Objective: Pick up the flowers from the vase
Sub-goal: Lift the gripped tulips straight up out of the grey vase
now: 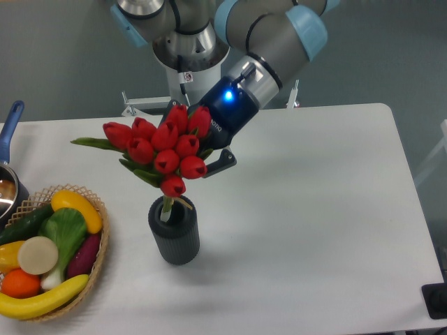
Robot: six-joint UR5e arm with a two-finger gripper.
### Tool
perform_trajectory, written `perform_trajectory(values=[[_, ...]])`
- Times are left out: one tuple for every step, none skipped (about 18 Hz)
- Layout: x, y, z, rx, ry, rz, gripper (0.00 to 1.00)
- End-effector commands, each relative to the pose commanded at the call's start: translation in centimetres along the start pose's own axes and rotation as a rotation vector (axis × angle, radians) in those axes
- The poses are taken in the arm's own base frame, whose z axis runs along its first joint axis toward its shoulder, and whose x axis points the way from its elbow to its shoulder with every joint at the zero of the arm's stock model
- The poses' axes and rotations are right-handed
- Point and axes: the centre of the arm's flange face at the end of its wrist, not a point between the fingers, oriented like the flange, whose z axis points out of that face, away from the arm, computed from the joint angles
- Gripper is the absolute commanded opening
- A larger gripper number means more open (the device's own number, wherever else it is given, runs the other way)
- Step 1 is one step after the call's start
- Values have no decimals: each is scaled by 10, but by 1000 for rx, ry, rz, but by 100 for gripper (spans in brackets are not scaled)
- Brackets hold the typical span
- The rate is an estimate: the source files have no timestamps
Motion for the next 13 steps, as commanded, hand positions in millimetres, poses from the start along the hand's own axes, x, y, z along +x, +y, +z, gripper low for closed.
perform_trajectory(values=[[1,-4,-2,2,-4,-4,46],[3,-7,-3,3,-6,-4,46],[6,-10,-6,5,-10,-4,46],[7,-13,-10,7,-16,-7,46],[10,-18,-12,9,-21,-8,46],[10,-22,-16,12,-27,-16,46],[9,-24,-22,15,-39,-28,46],[5,-24,-30,18,-55,-33,46],[2,-24,-38,21,-70,-34,46],[-6,-19,-50,24,-95,-44,46],[-12,-15,-60,27,-116,-51,46],[-18,-12,-70,29,-136,-57,46],[-23,-9,-81,32,-156,-61,46]])
